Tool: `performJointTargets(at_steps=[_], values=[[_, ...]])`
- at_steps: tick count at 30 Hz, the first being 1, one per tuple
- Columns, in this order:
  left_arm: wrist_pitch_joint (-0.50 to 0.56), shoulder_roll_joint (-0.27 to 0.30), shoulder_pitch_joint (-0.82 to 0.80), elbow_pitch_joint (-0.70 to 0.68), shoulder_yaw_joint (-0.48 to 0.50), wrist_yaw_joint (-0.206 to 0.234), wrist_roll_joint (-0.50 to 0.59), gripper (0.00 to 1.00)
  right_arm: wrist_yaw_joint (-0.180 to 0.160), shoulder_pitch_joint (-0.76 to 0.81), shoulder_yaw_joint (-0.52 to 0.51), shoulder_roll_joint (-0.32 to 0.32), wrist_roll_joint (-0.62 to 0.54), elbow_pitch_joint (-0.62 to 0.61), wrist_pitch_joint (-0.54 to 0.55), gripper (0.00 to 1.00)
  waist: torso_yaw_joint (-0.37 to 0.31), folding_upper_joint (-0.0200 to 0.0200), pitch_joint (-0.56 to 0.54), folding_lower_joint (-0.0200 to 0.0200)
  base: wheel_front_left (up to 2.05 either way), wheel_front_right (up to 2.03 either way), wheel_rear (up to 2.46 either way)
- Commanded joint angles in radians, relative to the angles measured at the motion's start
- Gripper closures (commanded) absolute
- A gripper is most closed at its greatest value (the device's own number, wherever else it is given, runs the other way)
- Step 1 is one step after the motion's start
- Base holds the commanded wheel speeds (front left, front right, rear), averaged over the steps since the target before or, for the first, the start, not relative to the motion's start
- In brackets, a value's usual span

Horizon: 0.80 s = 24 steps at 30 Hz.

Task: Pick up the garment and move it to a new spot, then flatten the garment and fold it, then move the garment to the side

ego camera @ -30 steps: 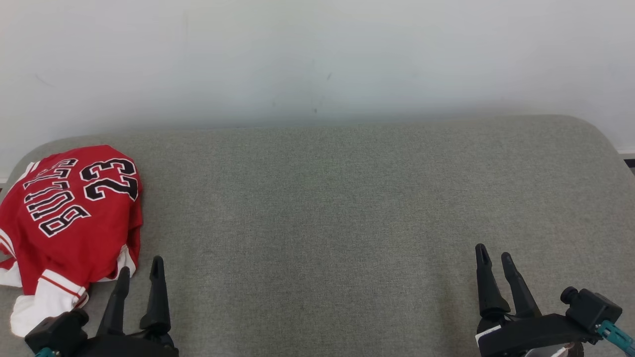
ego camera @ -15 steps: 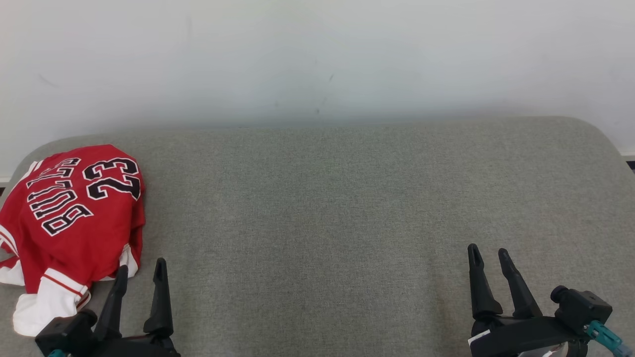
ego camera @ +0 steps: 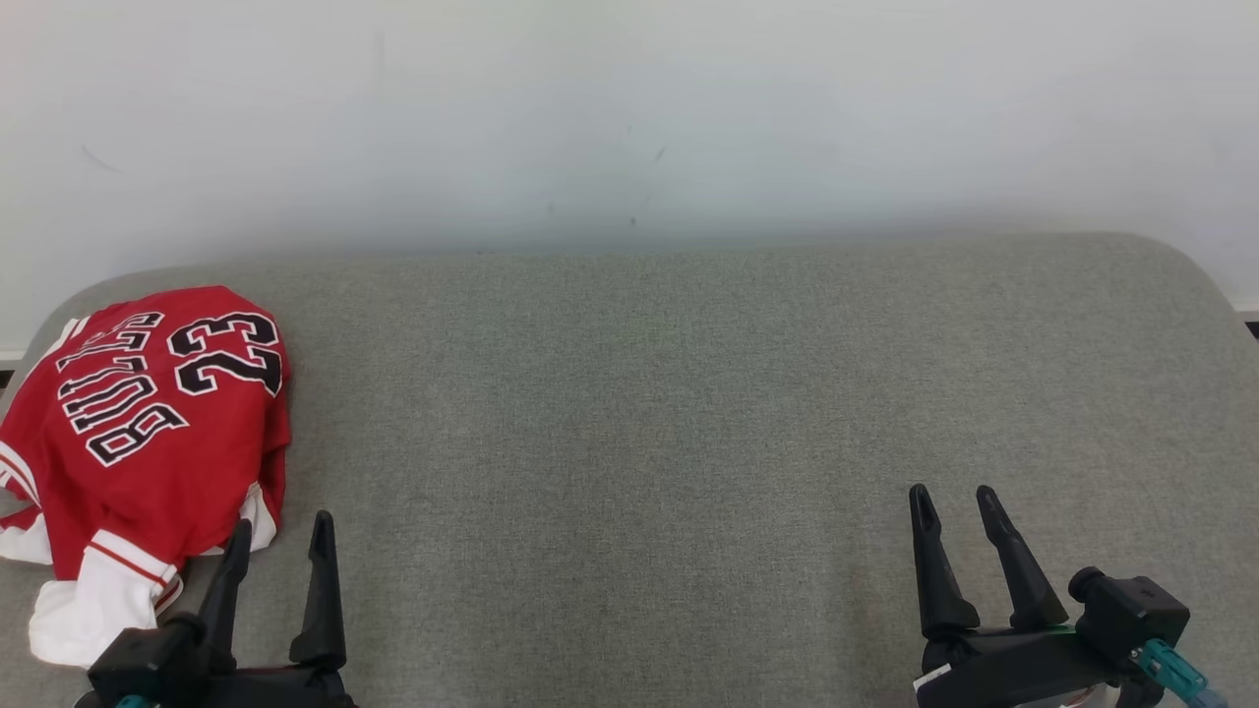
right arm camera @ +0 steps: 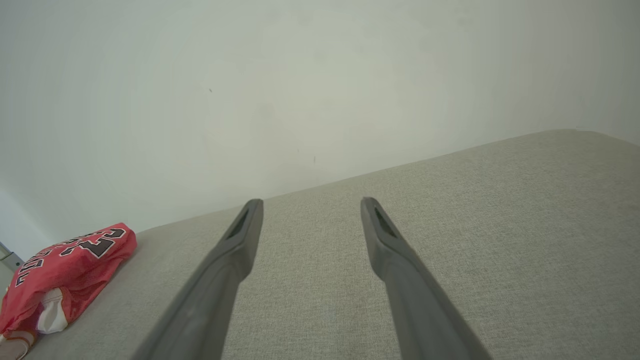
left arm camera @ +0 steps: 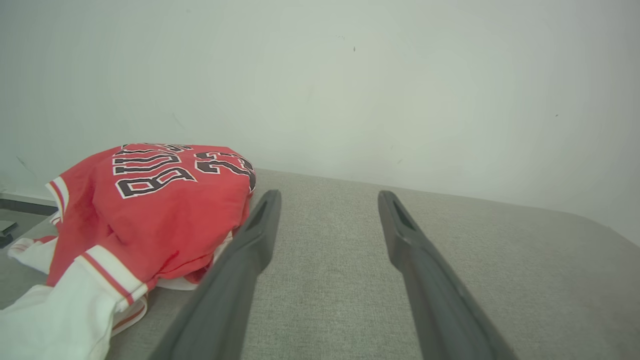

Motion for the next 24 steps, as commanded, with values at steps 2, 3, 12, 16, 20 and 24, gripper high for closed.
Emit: performJointTargets(at_steps=[2, 3, 12, 16, 20, 24], values=[[-0.012, 0.005, 0.003, -0.006, 0.000, 0.000, 0.023, 0.00, -0.002, -0.002, 0.004, -0.009, -0.027, -0.010, -0.010, 0.00, 0.001, -0.0001, 0.001, 0.0000, 0.00, 0.00, 0.00], [-0.014, 0.005, 0.004, -0.004, -0.002, -0.002, 0.029, 0.00, -0.002, -0.002, 0.006, -0.010, -0.034, -0.010, -0.012, 0.00, 0.001, -0.0001, 0.001, 0.0000, 0.00, 0.00, 0.00], [-0.032, 0.001, 0.008, 0.008, -0.004, -0.013, 0.073, 0.00, -0.002, 0.004, 0.009, -0.013, -0.094, -0.002, -0.030, 0.00, 0.004, -0.0001, -0.001, 0.0000, 0.00, 0.00, 0.00], [-0.039, -0.001, 0.009, 0.019, -0.002, -0.017, 0.079, 0.00, -0.002, 0.007, 0.008, -0.010, -0.109, 0.004, -0.037, 0.00, 0.003, -0.0001, -0.002, 0.0000, 0.00, 0.00, 0.00], [-0.045, -0.002, 0.008, 0.029, 0.000, -0.021, 0.092, 0.00, -0.002, 0.007, 0.008, -0.008, -0.125, 0.014, -0.044, 0.00, 0.003, -0.0001, -0.004, 0.0000, 0.00, 0.00, 0.00], [-0.054, -0.003, 0.006, 0.048, 0.001, -0.024, 0.104, 0.00, -0.002, 0.009, 0.005, -0.006, -0.140, 0.026, -0.053, 0.00, 0.005, -0.0001, -0.007, 0.0000, 0.00, 0.00, 0.00]])
